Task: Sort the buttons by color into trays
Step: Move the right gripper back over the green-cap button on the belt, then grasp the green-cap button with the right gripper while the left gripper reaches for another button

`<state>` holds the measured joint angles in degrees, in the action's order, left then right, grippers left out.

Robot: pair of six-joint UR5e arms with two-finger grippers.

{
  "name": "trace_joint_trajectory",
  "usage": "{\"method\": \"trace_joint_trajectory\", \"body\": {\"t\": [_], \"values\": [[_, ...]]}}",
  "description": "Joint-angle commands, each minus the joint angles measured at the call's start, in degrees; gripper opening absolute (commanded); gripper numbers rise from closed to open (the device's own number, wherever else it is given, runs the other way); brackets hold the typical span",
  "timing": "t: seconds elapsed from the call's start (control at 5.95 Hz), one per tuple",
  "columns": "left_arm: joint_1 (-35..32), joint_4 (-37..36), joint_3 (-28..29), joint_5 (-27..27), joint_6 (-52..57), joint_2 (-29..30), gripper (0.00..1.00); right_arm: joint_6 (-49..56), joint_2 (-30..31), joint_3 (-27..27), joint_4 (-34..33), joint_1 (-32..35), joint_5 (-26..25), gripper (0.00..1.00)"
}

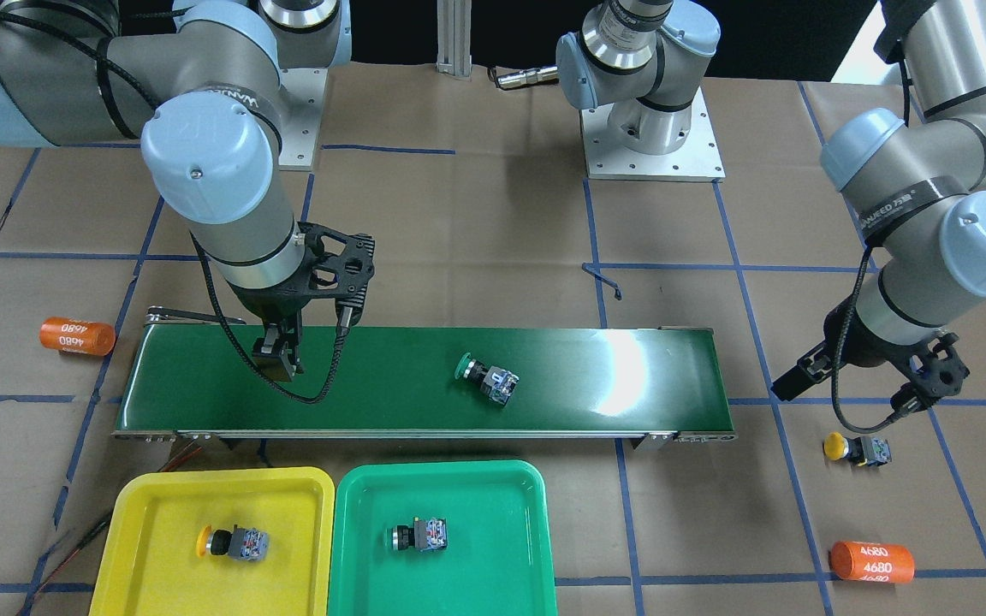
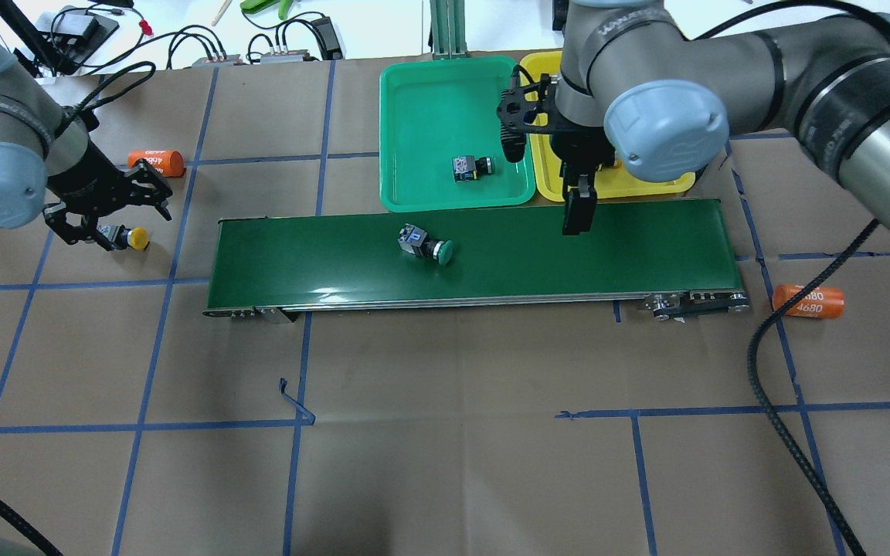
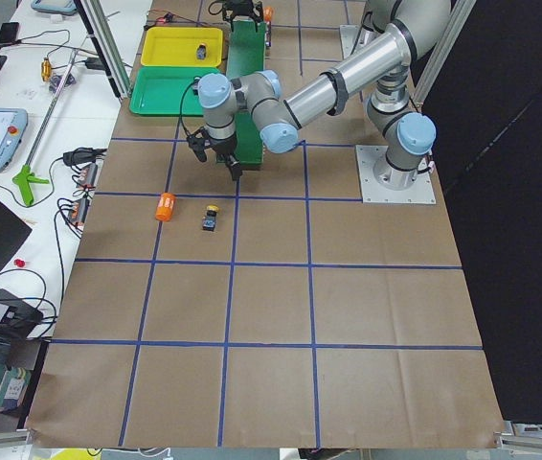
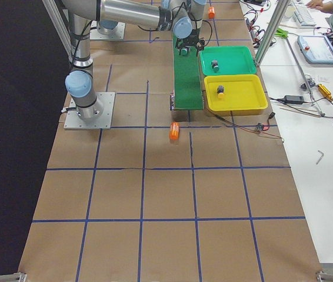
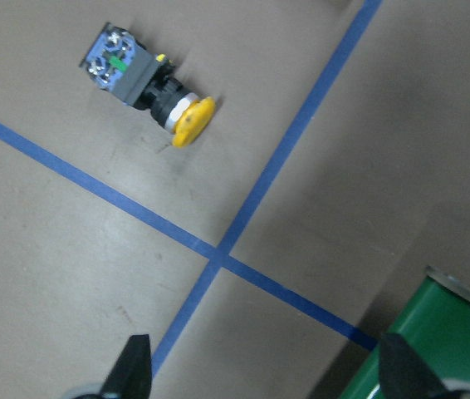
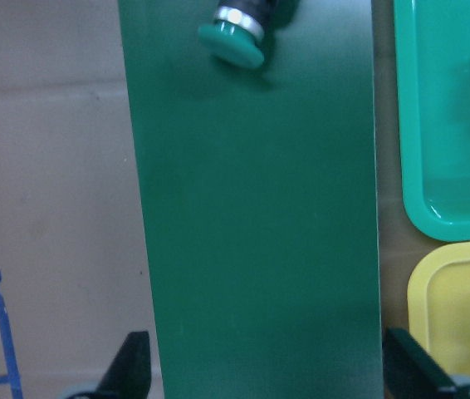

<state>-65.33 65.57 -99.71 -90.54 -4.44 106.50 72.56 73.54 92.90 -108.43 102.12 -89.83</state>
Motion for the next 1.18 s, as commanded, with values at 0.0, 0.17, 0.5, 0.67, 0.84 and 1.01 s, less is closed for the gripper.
{"method": "trace_joint_trajectory", "body": {"t": [0.0,0.17,0.5,0.67,0.84,1.01], "values": [[2.1,-0.1,0.2,0.1,10.3,0.5,0.95,-6.6,-0.3,4.4,-8.1,2.3,0.1,1.00],[2.4,-0.3,1.8,0.1,17.0,1.8,0.94,-8.5,-1.5,4.5,-8.7,3.6,2.2,1.00],[2.5,1.1,8.4,0.3,21.0,6.2,0.94,-12.5,-5.6,4.5,-14.7,6.3,2.4,1.00],[2.7,0.8,8.6,0.0,31.5,7.0,0.94,-10.6,-5.9,4.7,-15.0,6.0,2.2,1.00],[2.8,0.6,8.5,0.1,43.4,8.0,0.94,-6.0,-5.7,5.4,-15.1,4.4,1.6,1.00],[4.1,-0.1,8.0,0.1,57.3,9.4,0.94,-3.6,-5.1,7.0,-15.4,0.5,1.6,1.00]]}}
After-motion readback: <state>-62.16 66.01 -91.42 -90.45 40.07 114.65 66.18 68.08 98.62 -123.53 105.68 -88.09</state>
